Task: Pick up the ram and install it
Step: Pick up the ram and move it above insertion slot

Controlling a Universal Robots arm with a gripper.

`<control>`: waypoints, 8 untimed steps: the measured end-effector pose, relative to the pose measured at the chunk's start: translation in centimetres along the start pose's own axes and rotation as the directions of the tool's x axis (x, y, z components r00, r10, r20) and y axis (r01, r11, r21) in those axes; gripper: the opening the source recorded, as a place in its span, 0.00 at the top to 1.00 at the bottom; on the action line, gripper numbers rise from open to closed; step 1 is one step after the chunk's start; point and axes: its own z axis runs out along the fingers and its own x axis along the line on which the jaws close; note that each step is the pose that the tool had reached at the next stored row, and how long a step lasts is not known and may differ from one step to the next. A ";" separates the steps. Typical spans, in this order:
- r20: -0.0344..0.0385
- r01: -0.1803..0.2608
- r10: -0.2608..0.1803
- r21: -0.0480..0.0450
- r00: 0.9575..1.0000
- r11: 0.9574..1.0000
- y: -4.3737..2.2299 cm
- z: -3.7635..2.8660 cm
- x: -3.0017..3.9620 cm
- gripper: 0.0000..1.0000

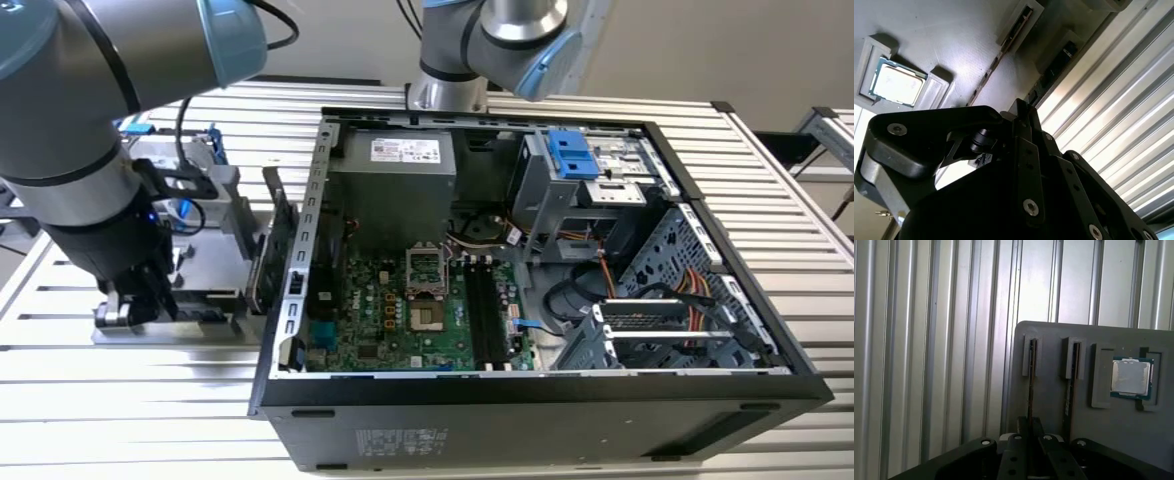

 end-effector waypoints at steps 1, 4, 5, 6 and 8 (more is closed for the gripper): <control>0.000 0.000 0.000 0.000 1.000 1.000 0.00 -0.05 0.00 1.00; 0.000 0.000 0.000 0.000 1.000 1.000 0.02 -0.23 0.00 1.00; 0.000 0.000 0.000 0.000 1.000 1.000 0.02 -0.30 0.00 1.00; 0.000 0.000 0.000 0.000 1.000 1.000 0.02 -0.37 0.00 1.00; 0.000 0.000 0.000 0.000 1.000 1.000 0.02 -0.54 0.00 1.00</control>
